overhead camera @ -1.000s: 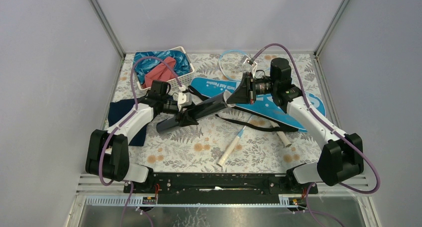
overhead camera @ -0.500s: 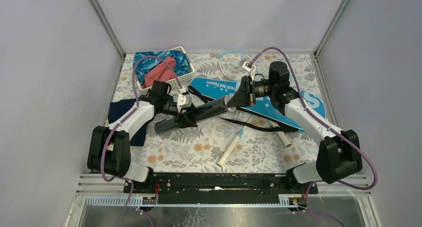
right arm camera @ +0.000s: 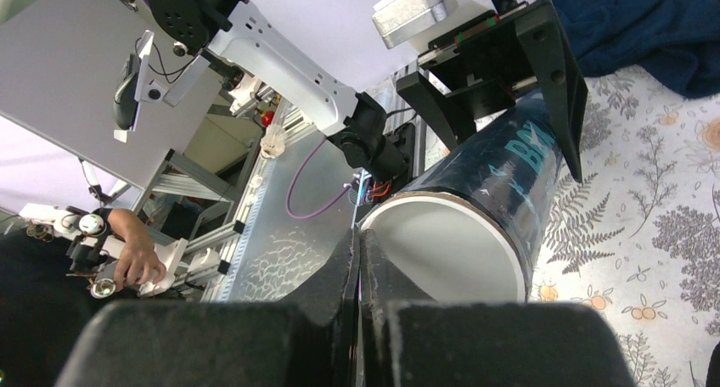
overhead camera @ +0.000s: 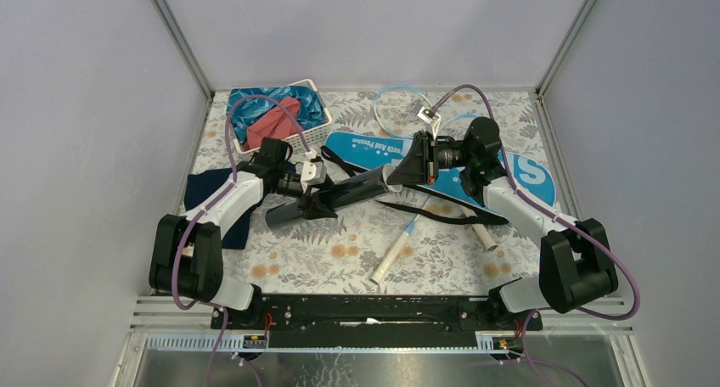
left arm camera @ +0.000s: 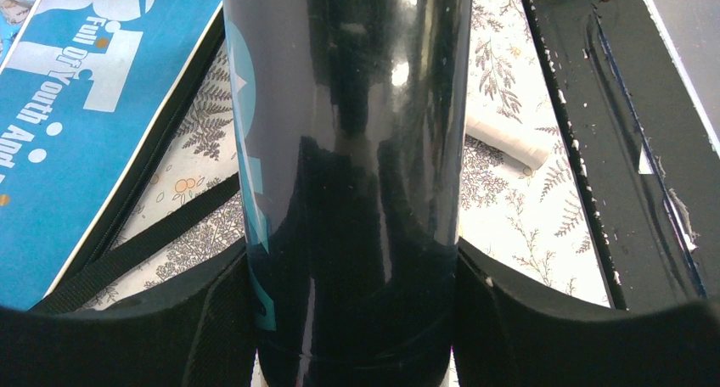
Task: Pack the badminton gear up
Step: Close the lid on the shuttle tube.
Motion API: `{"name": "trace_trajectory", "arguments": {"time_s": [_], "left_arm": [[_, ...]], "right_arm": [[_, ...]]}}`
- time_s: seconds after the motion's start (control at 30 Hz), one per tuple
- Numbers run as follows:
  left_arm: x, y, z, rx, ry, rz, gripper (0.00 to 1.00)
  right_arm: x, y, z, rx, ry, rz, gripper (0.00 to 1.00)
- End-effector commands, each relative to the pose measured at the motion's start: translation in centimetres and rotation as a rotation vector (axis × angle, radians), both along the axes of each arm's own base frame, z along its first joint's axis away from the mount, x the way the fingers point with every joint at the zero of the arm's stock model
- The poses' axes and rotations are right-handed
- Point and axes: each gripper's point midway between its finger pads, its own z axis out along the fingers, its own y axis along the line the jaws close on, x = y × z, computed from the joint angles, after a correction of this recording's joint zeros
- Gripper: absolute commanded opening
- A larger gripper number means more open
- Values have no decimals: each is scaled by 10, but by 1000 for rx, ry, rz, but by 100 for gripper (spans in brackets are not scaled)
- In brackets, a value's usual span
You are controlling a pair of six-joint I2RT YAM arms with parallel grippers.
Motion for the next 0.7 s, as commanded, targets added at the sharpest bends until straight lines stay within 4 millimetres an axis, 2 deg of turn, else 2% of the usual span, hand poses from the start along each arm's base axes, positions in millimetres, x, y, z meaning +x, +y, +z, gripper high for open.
{"name": "trace_trajectory", "arguments": {"time_s": [0.0, 0.3, 0.43, 0.67], "left_arm": [[0, -11, 28, -102, -65, -68, 0], [1, -14, 43, -107, -86, -71, 0], [1, -16, 42, -108, -90, -80, 0], [0, -17, 39, -113, -100, -89, 0]], "right_arm": [[4, 2, 22, 78, -88, -37, 0], [2, 10, 17, 92, -48, -27, 0], [-3, 17, 20, 94, -47, 3, 0], [-5, 17, 21, 98, -49, 20, 0]]}}
